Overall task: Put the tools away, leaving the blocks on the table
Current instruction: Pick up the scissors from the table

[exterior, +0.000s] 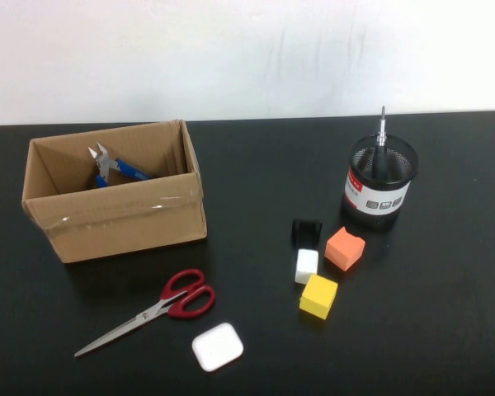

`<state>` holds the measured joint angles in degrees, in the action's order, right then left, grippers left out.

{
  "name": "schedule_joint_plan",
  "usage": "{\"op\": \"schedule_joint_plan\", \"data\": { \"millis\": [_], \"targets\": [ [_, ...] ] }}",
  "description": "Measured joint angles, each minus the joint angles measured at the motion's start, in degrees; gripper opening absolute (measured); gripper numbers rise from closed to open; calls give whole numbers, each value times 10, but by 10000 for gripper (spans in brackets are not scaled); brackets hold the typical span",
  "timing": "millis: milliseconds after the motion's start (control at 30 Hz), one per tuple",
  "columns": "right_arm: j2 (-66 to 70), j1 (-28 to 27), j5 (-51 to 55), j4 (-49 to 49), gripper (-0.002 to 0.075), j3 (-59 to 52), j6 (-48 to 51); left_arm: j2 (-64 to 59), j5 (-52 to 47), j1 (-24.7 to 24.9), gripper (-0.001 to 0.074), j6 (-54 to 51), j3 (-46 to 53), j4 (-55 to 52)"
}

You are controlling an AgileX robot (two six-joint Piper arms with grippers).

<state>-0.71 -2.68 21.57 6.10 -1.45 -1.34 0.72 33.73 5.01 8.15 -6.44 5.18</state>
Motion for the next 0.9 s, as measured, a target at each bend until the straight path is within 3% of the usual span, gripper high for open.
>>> {"op": "schedule_joint_plan", "data": {
  "millis": [167, 400, 667, 900],
  "targets": [
    [0, 0, 0, 0, -8, 0, 0, -10, -155, 0, -4, 0, -134, -12],
    [0, 0, 0, 0, -8, 0, 0, -133, -438, 0, -4, 0, -305, -30],
    [0, 0, 0, 0, -8, 0, 0, -201, -649, 0, -4, -8, -332, -23],
    [0, 0, 0, 0, -8, 0, 0, -285, -788, 0, -4, -104, -359, -10]
  ]
}}
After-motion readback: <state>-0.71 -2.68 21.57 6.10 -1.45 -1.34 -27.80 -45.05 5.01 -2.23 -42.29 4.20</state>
